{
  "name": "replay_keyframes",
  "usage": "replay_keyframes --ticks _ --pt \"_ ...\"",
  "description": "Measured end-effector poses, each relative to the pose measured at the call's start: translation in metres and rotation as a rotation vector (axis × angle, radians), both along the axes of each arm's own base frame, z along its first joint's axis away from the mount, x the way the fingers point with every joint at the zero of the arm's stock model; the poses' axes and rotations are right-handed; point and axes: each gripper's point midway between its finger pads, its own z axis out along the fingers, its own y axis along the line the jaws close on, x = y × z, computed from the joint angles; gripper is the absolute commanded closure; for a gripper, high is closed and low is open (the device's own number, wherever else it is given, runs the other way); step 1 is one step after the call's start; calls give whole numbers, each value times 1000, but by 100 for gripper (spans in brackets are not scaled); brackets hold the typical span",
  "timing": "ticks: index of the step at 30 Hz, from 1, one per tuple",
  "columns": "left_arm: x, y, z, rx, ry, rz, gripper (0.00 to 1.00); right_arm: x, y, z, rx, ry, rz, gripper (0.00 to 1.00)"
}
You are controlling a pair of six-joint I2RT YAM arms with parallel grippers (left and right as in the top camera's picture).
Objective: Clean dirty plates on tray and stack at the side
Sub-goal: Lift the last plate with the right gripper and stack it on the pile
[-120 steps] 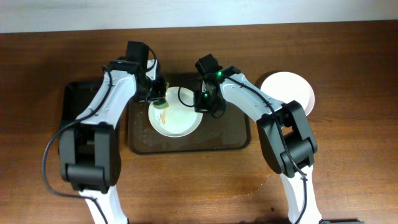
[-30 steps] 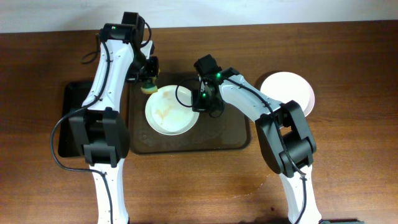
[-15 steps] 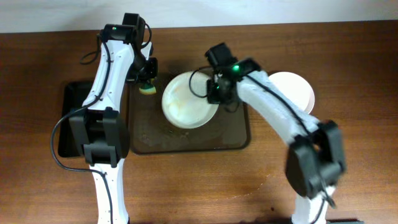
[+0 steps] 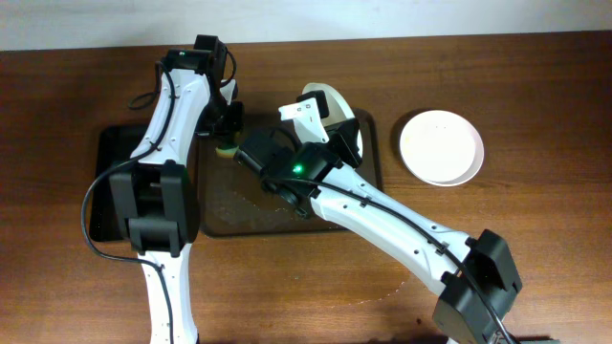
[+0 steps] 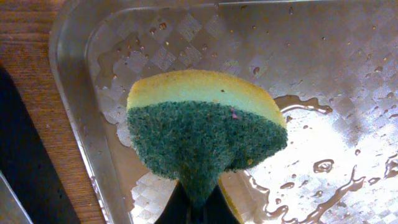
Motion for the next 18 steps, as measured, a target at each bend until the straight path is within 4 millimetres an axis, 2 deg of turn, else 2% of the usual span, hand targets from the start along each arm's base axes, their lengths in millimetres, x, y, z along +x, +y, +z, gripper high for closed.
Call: replay_keyframes --ticks 7,8,9,11,13,15,17,18 --pt "0 0 0 0 0 0 100 -1 -4 3 15 -36 -26 96" --pt "0 0 0 0 0 0 100 0 -7 -2 59 -28 -42 96" --pt "0 0 0 0 0 0 100 5 -16 -19 143 41 -69 96" --pt "0 0 0 0 -2 0 100 16 -48 -41 305 159 -158 96" --pt "1 0 0 -1 -6 0 99 26 -102 -54 525 288 -260 96" --pt "2 0 0 -1 -7 0 99 31 -163 -69 743 385 -363 96" --pt "2 0 0 -1 -8 0 99 31 -202 -76 860 403 -429 96" --pt "2 0 0 -1 -8 0 100 28 -230 -78 908 394 -480 96"
